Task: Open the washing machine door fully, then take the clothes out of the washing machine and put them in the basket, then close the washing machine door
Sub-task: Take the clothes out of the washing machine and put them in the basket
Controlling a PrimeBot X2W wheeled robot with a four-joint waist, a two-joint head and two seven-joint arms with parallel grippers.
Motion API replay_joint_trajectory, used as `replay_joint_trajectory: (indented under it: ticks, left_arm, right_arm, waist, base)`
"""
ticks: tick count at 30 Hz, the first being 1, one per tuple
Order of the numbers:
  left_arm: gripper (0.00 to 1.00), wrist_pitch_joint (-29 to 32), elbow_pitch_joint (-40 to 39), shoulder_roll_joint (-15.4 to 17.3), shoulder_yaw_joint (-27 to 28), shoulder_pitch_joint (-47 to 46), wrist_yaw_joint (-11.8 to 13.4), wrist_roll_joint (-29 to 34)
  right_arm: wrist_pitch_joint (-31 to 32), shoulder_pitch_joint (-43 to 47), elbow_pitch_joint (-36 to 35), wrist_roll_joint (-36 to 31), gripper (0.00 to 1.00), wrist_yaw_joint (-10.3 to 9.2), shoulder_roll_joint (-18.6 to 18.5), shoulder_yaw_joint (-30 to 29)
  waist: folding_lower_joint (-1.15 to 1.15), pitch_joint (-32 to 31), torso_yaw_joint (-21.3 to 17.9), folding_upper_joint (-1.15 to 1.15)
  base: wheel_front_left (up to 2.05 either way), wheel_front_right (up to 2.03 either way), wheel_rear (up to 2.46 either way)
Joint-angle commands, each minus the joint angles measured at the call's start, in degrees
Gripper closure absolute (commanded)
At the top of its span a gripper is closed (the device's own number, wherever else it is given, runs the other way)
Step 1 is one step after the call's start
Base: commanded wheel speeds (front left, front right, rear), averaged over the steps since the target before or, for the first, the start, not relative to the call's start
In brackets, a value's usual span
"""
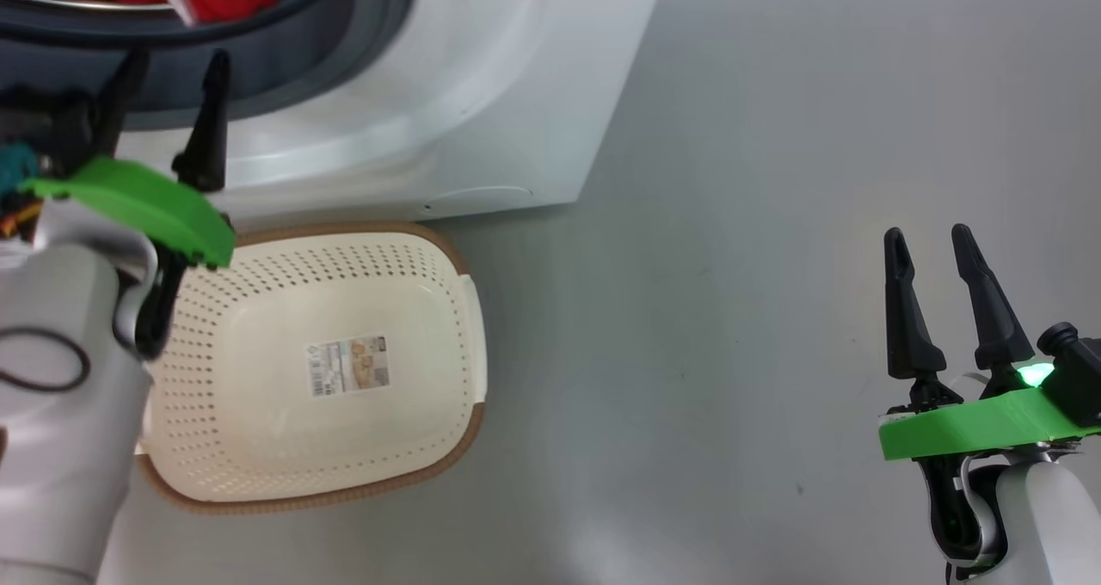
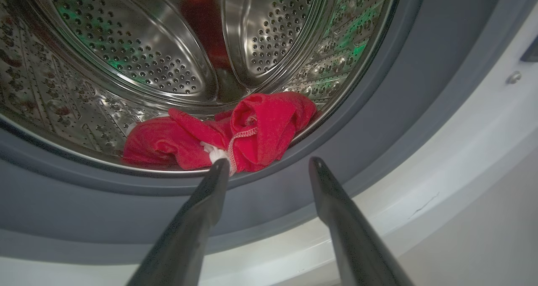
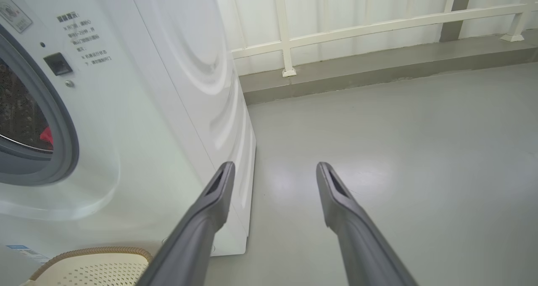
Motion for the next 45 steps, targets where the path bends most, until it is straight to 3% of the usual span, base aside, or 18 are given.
replay_joint_trajectory:
  ticks: [1, 16, 30, 31, 32, 33, 34, 41, 45]
  left_arm:
    - [0.0, 0.0, 1.0, 2.9, 0.0, -3.6, 0.1, -0.6]
    - [0.0, 0.1, 12.3, 5.8, -8.1, -17.9, 0.1, -2.7]
    - [0.0, 0.4, 17.4, 9.2, -16.0, -24.3, 0.1, -5.7]
    - [0.36, 0.4, 17.6, 9.2, -16.3, -24.4, 0.1, -6.2]
    - [0.58, 0.3, 17.8, 9.3, -16.4, -24.6, 0.1, -6.7]
    - [0.72, 0.1, 18.0, 9.3, -16.3, -24.8, 0.1, -7.3]
    - [1.0, 0.0, 17.9, 9.2, -16.4, -24.9, 0.1, -7.9]
    - [1.0, -0.7, 17.5, 8.7, -17.2, -24.5, 0.1, -10.4]
    - [1.0, -0.8, 14.9, 9.3, -14.3, -22.9, 0.1, -11.2]
  right_arm:
    - [-0.4, -1.1, -1.6, 0.8, 0.0, 0.37, 0.0, 1.8]
    - [-0.4, -2.9, -2.4, 2.6, 0.0, 0.37, 0.0, 3.6]
    - [-0.4, -4.4, -2.6, 3.6, 0.0, 0.37, 0.0, 4.4]
    - [-0.4, -4.4, -2.6, 3.6, 0.0, 0.37, 0.0, 4.4]
    - [-0.4, -4.5, -2.6, 3.5, 0.0, 0.37, 0.0, 4.4]
    - [-0.4, -4.5, -2.6, 3.5, 0.0, 0.37, 0.0, 4.4]
    - [-0.4, -4.5, -2.6, 3.5, 0.0, 0.37, 0.0, 4.4]
    - [-0.4, -4.5, -2.6, 3.1, 0.0, 0.37, 0.0, 3.9]
    - [-0.4, -4.6, -2.4, 3.0, 0.0, 0.37, 0.0, 3.5]
  waist:
    - [0.0, 2.5, -2.2, 0.0]
    - [0.0, 6.8, -5.0, 0.0]
    - [0.0, 9.6, -7.4, 0.0]
    - [0.0, 9.6, -7.5, 0.0]
    - [0.0, 9.6, -7.5, 0.0]
    - [0.0, 9.7, -7.5, 0.0]
    - [0.0, 9.6, -7.5, 0.0]
    - [0.0, 9.1, -6.8, 0.0]
    - [0.0, 8.2, -6.1, 0.0]
  base:
    - [0.0, 0.0, 0.0]
    - [0.0, 0.0, 0.0]
    - [0.0, 0.0, 0.0]
    - [0.0, 0.0, 0.0]
    - [0.0, 0.0, 0.0]
    - [0.0, 0.0, 0.0]
    - [0.0, 0.0, 0.0]
    - [0.0, 0.0, 0.0]
    - [0.0, 0.0, 0.0]
